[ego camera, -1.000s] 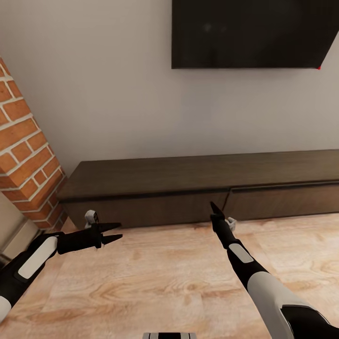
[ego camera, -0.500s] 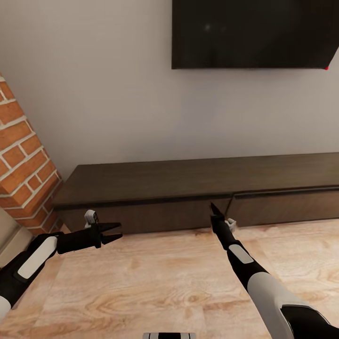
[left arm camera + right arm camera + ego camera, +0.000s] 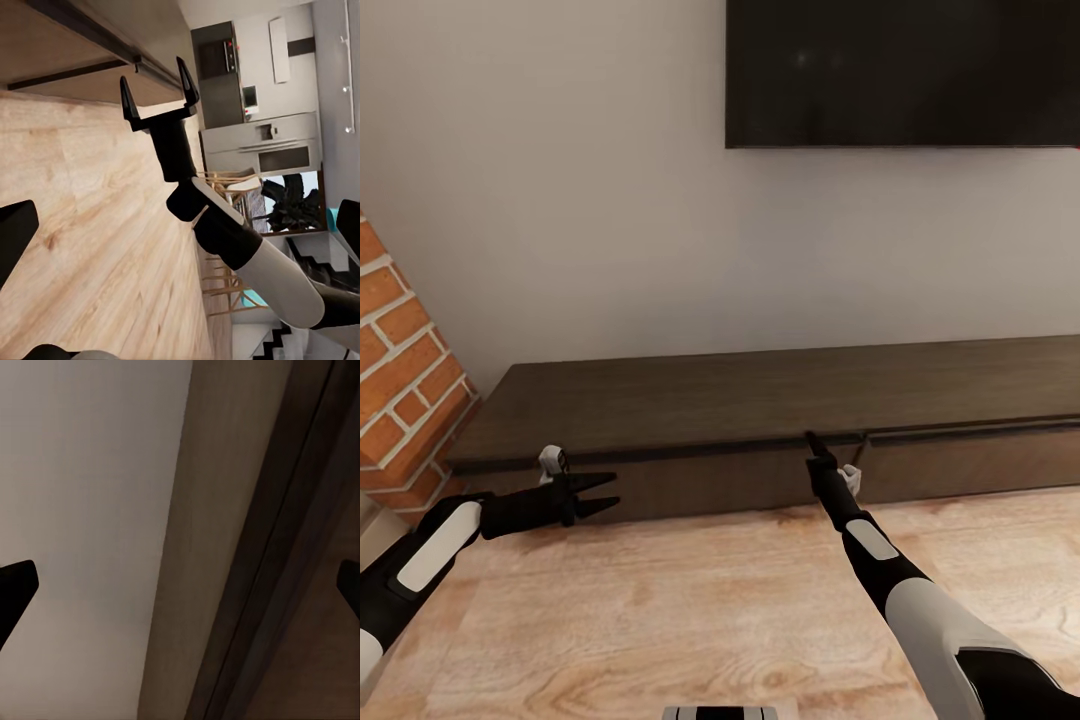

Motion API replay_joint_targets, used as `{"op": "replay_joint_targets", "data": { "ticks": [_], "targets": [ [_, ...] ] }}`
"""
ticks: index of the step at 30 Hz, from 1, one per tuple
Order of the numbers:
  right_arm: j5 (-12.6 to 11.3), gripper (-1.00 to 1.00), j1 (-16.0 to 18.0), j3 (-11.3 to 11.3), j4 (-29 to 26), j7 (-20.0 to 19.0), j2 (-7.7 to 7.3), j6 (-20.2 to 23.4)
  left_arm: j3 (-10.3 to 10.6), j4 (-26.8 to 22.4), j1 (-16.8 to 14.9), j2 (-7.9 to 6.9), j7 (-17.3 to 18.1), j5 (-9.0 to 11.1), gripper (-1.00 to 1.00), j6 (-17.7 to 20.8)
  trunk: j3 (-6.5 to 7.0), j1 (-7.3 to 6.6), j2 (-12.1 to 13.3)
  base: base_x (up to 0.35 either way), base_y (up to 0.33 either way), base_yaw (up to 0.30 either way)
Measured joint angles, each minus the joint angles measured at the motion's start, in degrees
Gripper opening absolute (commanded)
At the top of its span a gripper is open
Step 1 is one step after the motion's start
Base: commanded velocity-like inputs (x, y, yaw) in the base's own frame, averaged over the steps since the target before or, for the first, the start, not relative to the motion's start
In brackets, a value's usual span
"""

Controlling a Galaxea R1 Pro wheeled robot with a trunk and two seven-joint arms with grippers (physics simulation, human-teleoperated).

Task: Place each of the two pumpkins and all three candles from the living room inside a cabinet in the living room (use any cabinet), then make sure every cabinet is closed, and position the cauldron so it is next to a table in the living room.

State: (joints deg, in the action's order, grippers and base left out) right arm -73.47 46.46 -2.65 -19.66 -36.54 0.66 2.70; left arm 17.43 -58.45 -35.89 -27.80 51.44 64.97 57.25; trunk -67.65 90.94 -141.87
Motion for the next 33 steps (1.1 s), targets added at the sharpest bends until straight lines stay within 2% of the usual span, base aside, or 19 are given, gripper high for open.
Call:
{"op": "replay_joint_targets", "data": {
  "ticks": [6, 11, 15, 26, 30, 33],
  "targets": [
    [0.0, 1.0, 0.0, -0.01, 0.01, -0.01, 0.0, 0.0, -0.02, -0.03, 0.0, -0.01, 0.25, 0.04, 1.0, 0.03, 0.0, 0.0, 0.0, 0.005, 0.0, 0.0],
    [-0.01, 1.0, 0.0, -0.04, 0.01, -0.03, 0.0, 0.0, -0.07, -0.03, 0.12, -0.09, 3.28, -0.08, 1.0, -0.05, 0.0, 0.0, 0.0, 0.0, 0.0, 0.0],
    [-0.04, 1.0, 0.0, -0.05, 0.01, -0.09, 0.0, -0.06, -0.09, -0.02, 0.16, -0.1, 3.89, -0.14, 1.0, -0.08, -0.74, 0.76, -1.35, 0.0, 0.0, 0.0],
    [-1.96, 1.0, 0.0, 0.09, -0.03, -1.64, -0.02, 0.04, -0.02, -0.24, 0.17, -0.05, 4.13, -0.03, 1.0, -0.08, -3.18, 1.05, -1.5, 0.0, 0.0, 0.0],
    [-2.0, 1.0, 0.0, 0.1, -0.06, -4.95, -0.17, 1.1, 0.04, -0.44, 0.17, -0.02, 4.82, -0.02, 1.0, -0.07, -4.06, 1.15, -1.56, 0.0, 0.0, 0.0],
    [-1.88, 1.0, 0.0, 0.06, 0.0, -7.53, -0.36, 3.03, 0.33, -0.46, 0.18, -0.01, 7.17, -0.15, 1.0, -0.09, -4.73, 1.23, -1.6, 0.0, 0.0, 0.0]
  ]
}}
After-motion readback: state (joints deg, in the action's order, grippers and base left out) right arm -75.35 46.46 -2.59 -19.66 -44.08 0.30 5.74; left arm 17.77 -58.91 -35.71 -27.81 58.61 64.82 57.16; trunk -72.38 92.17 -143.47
